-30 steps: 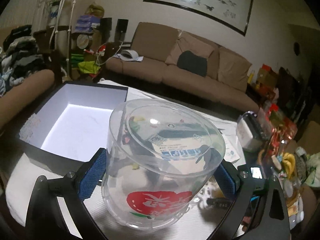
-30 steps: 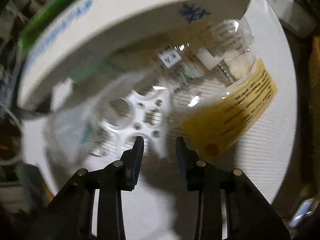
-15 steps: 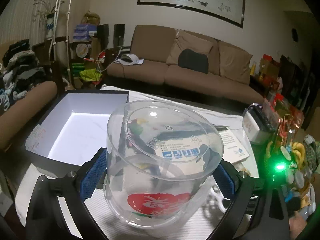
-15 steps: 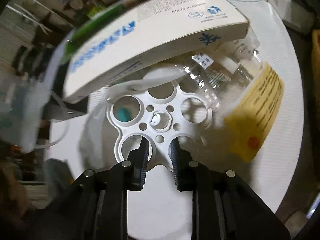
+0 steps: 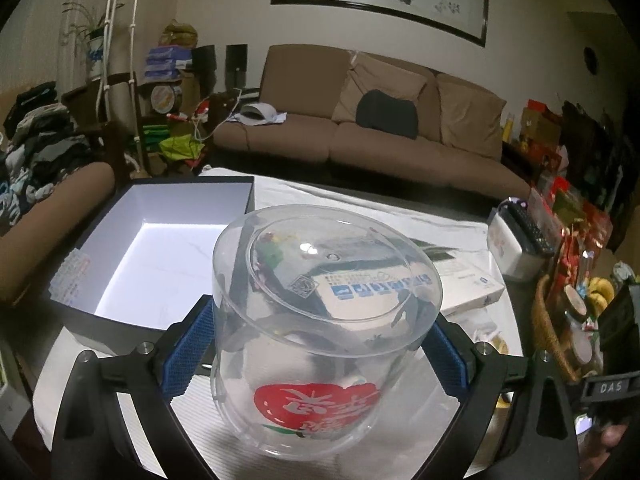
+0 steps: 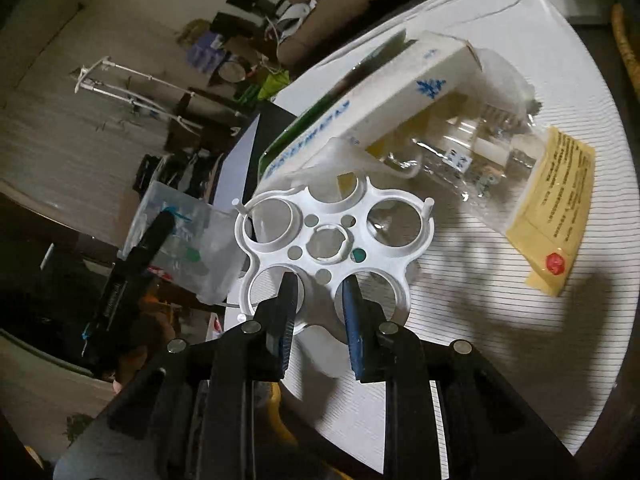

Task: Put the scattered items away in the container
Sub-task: 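Lift the white ring holder off the table with the right gripper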

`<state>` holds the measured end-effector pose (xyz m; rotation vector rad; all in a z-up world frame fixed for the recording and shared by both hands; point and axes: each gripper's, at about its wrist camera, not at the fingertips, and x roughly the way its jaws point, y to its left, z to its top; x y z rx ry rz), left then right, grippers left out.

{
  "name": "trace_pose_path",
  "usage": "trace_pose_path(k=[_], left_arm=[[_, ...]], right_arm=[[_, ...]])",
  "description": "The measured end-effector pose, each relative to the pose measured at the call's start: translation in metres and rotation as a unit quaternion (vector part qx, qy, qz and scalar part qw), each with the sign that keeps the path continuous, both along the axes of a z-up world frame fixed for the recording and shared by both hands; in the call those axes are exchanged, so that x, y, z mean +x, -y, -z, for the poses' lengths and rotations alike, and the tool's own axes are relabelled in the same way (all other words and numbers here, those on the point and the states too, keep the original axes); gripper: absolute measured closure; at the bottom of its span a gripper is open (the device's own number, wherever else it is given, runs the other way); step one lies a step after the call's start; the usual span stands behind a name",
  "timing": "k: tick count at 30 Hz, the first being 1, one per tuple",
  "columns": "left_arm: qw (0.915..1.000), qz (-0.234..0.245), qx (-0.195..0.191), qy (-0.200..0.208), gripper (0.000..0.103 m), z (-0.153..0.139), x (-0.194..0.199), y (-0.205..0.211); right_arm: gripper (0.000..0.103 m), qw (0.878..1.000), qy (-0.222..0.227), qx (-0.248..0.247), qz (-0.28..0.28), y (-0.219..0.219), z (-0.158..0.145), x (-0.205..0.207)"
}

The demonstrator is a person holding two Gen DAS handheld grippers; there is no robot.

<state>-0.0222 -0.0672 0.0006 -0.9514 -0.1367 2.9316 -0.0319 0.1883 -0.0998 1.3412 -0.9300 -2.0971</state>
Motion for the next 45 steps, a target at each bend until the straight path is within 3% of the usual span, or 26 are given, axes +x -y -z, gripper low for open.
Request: trace_pose_path(k=[6, 11, 21, 26, 30, 32, 40, 45], left_arm=[[1.0000, -0.003, 0.002, 0.002, 0.006, 0.001, 0.000, -0.001], [1.0000, -0.001, -0.005, 0.005, 0.007, 0.001, 0.000, -0.003], [1.0000, -0.002, -0.008, 0.005, 0.007, 0.002, 0.000, -0.003], [0.9999, -0.007, -0.008, 0.004, 0.007, 0.000, -0.002, -0.002], [0.9999, -0.009, -0.003, -0.006, 0.008, -0.003, 0.001, 0.002], [0.9999, -0.007, 0.000, -0.015, 0.008, -0.005, 0.004, 0.002], [0.9981, -0.001, 0.000, -0.061, 0.008, -0.018, 0.013, -0.002], [0.9975, -0.003, 0.002, -0.070, 0.008, -0.024, 0.009, -0.003]], right_arm=[[0.082, 1.000, 0.000, -0.002, -0.005, -0.018, -0.028, 0.006], [0.082, 1.000, 0.000, -0.006, -0.005, -0.062, -0.031, 0.030], [0.082, 0.999, -0.020, -0.025, -0.003, -0.065, -0.041, 0.033], [0.082, 0.992, -0.099, -0.077, -0.002, -0.072, -0.069, 0.042], [0.082, 0.971, -0.206, -0.119, -0.002, -0.080, -0.108, 0.061], [0.083, 0.964, -0.233, -0.127, -0.001, -0.083, -0.120, 0.069], [0.083, 0.949, -0.312, -0.033, 0.046, -0.074, -0.153, 0.088], [0.083, 0.934, -0.340, 0.070, 0.081, -0.053, -0.174, 0.094]])
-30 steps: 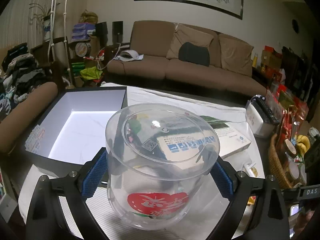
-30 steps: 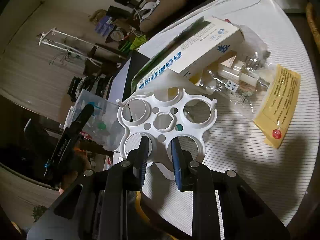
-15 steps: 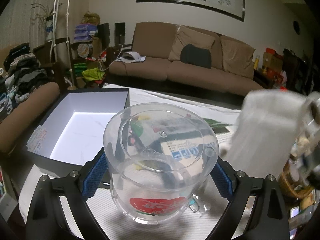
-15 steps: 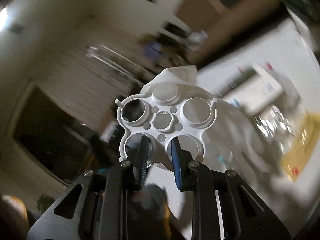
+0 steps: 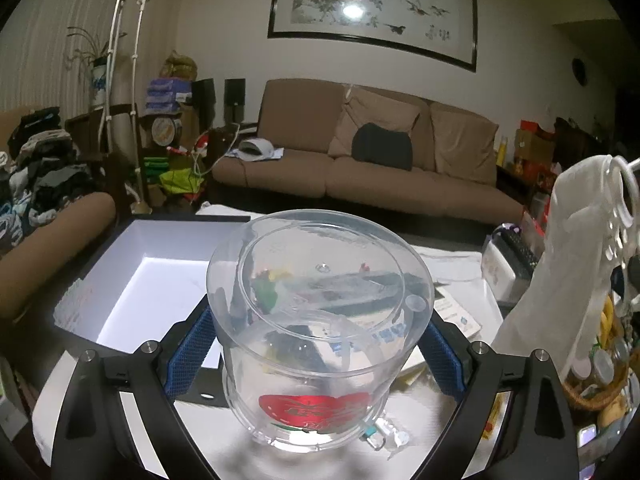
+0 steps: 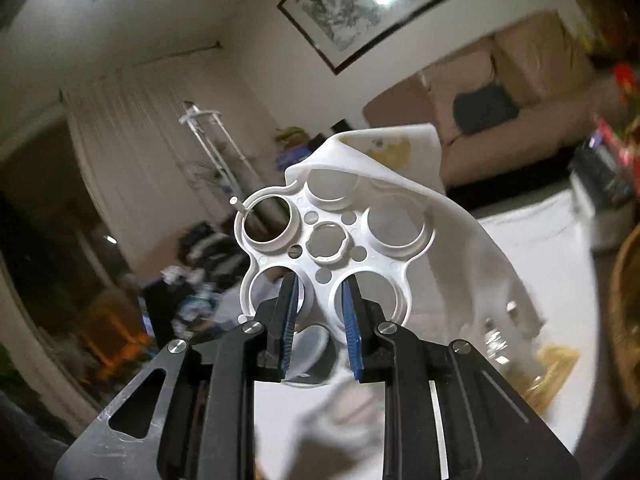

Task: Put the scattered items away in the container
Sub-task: 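Lift the white ring holder off the table with the right gripper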

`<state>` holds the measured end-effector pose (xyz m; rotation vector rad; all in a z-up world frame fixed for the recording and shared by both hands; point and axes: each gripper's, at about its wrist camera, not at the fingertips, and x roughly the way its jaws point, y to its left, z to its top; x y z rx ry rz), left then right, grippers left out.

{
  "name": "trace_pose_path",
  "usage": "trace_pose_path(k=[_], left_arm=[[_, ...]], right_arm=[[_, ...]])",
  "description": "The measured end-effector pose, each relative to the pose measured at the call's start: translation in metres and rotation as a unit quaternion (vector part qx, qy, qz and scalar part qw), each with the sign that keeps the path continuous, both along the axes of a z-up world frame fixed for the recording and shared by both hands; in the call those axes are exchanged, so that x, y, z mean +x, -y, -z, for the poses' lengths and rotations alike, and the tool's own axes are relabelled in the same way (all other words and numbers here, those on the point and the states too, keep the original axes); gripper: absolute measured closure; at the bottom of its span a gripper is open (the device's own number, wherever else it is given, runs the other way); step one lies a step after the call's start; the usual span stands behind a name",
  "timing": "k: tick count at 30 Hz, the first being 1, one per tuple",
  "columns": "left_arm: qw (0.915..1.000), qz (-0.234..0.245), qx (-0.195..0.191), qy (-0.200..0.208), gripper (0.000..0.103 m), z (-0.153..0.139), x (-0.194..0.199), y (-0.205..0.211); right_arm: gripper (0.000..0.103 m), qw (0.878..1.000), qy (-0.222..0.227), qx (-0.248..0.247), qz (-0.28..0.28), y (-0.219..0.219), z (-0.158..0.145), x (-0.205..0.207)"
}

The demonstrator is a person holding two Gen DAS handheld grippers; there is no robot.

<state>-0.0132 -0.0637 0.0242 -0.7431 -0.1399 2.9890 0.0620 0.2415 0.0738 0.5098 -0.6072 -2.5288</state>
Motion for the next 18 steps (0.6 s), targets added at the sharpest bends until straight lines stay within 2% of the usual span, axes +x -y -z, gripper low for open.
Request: trace_pose_path(k=[4, 9, 17, 18], left_arm=[[0.9999, 0.001, 0.001, -0.015, 0.009, -0.006, -0.005, 0.002], [0.9996, -0.007, -0.011, -0.024, 0.009, -0.009, -0.008, 0.003], [0.9994, -0.007, -0.017, -0.028, 0.009, -0.009, -0.006, 0.004], [0.9994, -0.008, -0.019, -0.027, 0.009, -0.009, -0.006, 0.004]], right_arm=[[0.083, 0.996, 0.003, 0.065, 0.068, 0.014, -0.014, 0.003], [0.083, 0.976, 0.026, 0.171, 0.130, 0.043, -0.020, -0.003], [0.083, 0.972, 0.020, 0.180, 0.149, 0.069, -0.033, -0.012], [0.083, 0.971, 0.017, 0.185, 0.151, 0.072, -0.027, -0.010]])
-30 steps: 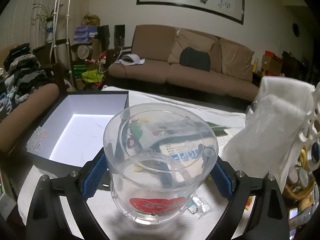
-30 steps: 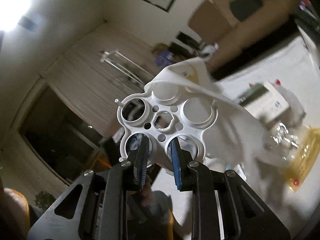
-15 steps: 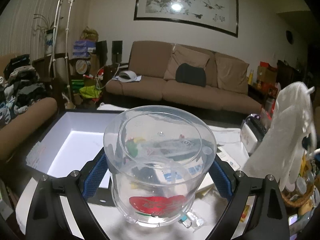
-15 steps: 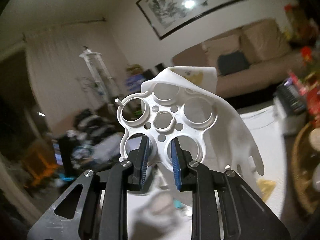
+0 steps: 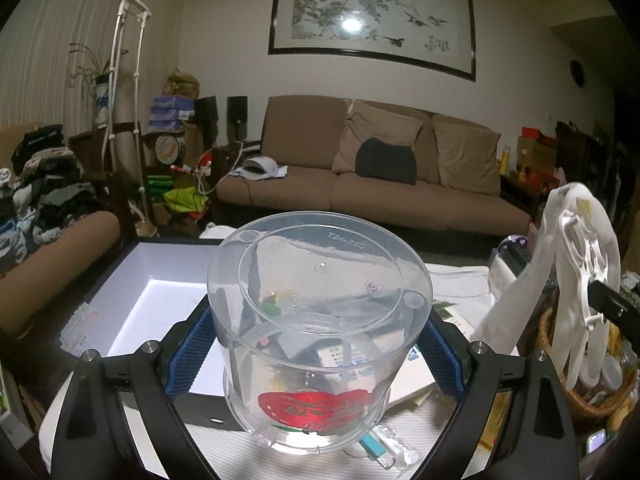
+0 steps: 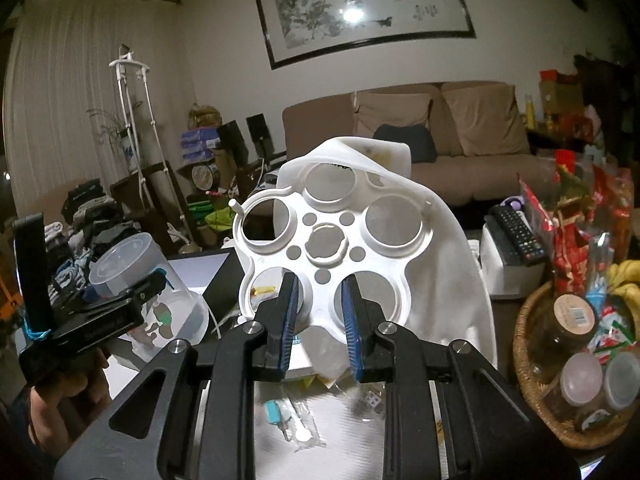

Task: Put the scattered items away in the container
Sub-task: 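Lift the white ring holder off the table with the right gripper, then carry the ring holder and the cup toward the white box with both grippers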

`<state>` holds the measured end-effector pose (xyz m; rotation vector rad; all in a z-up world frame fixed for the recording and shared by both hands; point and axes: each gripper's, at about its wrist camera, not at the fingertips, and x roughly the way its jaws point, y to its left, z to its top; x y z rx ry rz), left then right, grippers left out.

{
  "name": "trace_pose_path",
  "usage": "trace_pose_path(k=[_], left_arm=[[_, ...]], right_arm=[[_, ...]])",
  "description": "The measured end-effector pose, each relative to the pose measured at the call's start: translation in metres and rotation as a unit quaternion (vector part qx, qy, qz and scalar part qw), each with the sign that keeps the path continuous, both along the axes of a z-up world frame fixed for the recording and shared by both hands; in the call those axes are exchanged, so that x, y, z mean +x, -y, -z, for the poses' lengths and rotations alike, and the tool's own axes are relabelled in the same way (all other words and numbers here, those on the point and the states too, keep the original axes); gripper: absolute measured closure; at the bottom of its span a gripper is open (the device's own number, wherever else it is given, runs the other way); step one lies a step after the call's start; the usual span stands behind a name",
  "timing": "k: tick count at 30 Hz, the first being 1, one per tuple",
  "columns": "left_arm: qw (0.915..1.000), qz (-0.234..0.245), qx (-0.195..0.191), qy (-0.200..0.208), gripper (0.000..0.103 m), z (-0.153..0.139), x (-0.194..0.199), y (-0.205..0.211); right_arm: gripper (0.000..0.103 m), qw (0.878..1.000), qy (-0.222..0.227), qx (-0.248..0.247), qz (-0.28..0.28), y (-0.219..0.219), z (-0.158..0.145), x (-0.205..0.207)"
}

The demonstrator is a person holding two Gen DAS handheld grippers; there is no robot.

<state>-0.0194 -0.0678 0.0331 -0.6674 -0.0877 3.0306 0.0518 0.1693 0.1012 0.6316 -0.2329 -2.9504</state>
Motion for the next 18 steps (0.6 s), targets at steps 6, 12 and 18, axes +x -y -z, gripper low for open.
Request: trace_pose_path(k=[6, 12, 18], left_arm=[[0.9997, -0.017, 0.015, -0.007, 0.009, -0.007, 0.003, 0.008], [0.9989, -0.037, 0.014, -0.024, 0.009, -0.013, 0.005, 0.020], [0.9978, -0.053, 0.020, -0.035, 0.009, -0.017, 0.004, 0.035]], right_arm=[[0.083, 0.999, -0.032, 0.022, 0.014, 0.012, -0.002, 0.004], [0.083, 0.998, -0.041, 0.037, 0.010, 0.032, -0.008, 0.000], [0.083, 0.998, -0.045, 0.036, 0.009, 0.043, -0.009, -0.006]])
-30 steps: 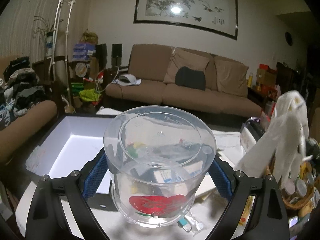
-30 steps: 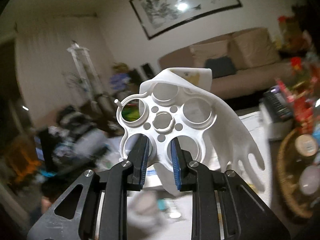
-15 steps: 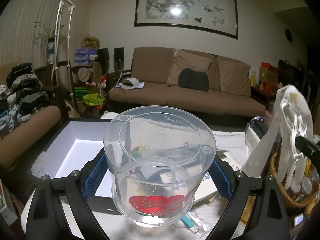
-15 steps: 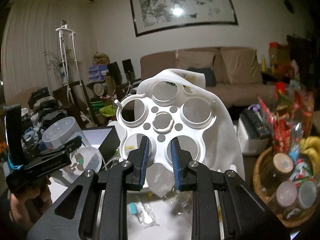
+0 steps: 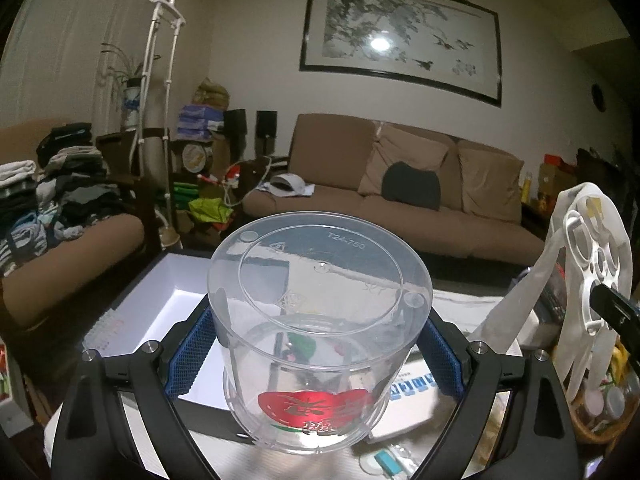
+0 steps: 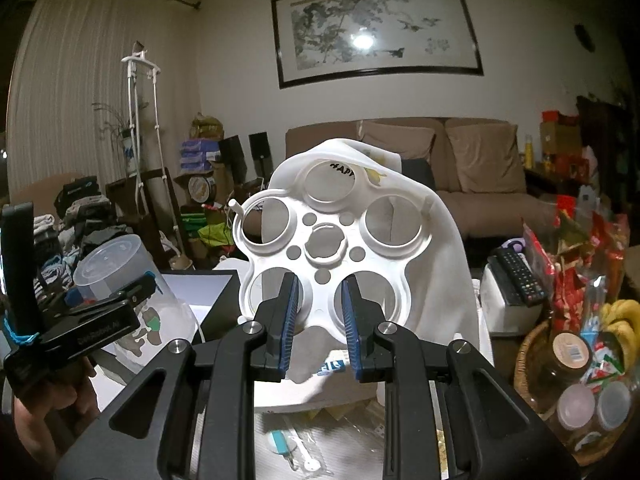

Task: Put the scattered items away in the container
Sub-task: 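Carry the ring holder and the cup toward the white box with both grippers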

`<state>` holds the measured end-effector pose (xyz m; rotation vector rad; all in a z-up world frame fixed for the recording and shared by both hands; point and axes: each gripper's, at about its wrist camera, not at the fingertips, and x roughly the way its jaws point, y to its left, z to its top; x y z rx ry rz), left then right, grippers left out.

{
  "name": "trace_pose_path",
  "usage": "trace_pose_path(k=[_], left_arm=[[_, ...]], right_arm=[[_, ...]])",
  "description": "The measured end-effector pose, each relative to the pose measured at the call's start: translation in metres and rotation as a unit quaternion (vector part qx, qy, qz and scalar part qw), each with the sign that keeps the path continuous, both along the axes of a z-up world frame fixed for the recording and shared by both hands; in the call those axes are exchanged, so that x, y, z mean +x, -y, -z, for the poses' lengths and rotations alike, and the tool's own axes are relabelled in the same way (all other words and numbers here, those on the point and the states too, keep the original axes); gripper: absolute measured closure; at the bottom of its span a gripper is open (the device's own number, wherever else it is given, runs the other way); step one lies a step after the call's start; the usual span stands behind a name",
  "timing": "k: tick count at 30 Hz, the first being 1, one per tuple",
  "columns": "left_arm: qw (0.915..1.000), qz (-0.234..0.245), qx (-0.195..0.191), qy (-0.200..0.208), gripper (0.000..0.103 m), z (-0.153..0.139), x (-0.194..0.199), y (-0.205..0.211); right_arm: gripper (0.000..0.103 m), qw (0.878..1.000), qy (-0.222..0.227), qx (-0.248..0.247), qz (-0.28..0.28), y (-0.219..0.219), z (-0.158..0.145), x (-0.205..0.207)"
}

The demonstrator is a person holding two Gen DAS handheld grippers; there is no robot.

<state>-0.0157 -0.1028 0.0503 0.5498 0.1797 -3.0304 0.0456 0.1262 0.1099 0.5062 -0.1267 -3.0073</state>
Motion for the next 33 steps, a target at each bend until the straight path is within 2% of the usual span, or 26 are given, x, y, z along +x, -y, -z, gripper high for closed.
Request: trace_pose_path(k=[4, 7, 9, 13, 17, 26, 33], left_arm=[[0.9999, 0.004, 0.005, -0.015, 0.009, -0.004, 0.004, 0.010], [0.9971, 0.037, 0.062, -0.025, 0.009, -0.008, 0.007, 0.029], [0.9955, 0.028, 0.084, -0.035, 0.009, -0.010, 0.013, 0.041], [0.9972, -0.008, 0.059, -0.045, 0.009, -0.013, 0.020, 0.060], [0.9968, -0.021, 0.064, -0.043, 0.009, -0.012, 0.022, 0.083], [0.9958, -0.069, 0.027, -0.053, 0.009, -0.019, 0.040, 0.123], [0.9932, -0.096, 0.051, -0.040, 0.009, -0.013, 0.048, 0.159]], right_arm=[[0.083, 1.000, -0.003, 0.000, -0.001, 0.007, -0.001, -0.003], [0.083, 1.000, -0.003, 0.007, -0.006, 0.016, -0.003, -0.002], [0.083, 1.000, -0.013, 0.005, -0.013, 0.021, -0.006, 0.000], [0.083, 0.999, -0.018, -0.002, -0.032, 0.035, -0.009, -0.001], [0.083, 0.998, -0.027, -0.006, -0.054, 0.053, -0.010, -0.001], [0.083, 0.993, -0.042, -0.025, -0.106, 0.106, -0.003, -0.005], [0.083, 0.988, -0.050, -0.027, -0.142, 0.156, -0.005, -0.004]])
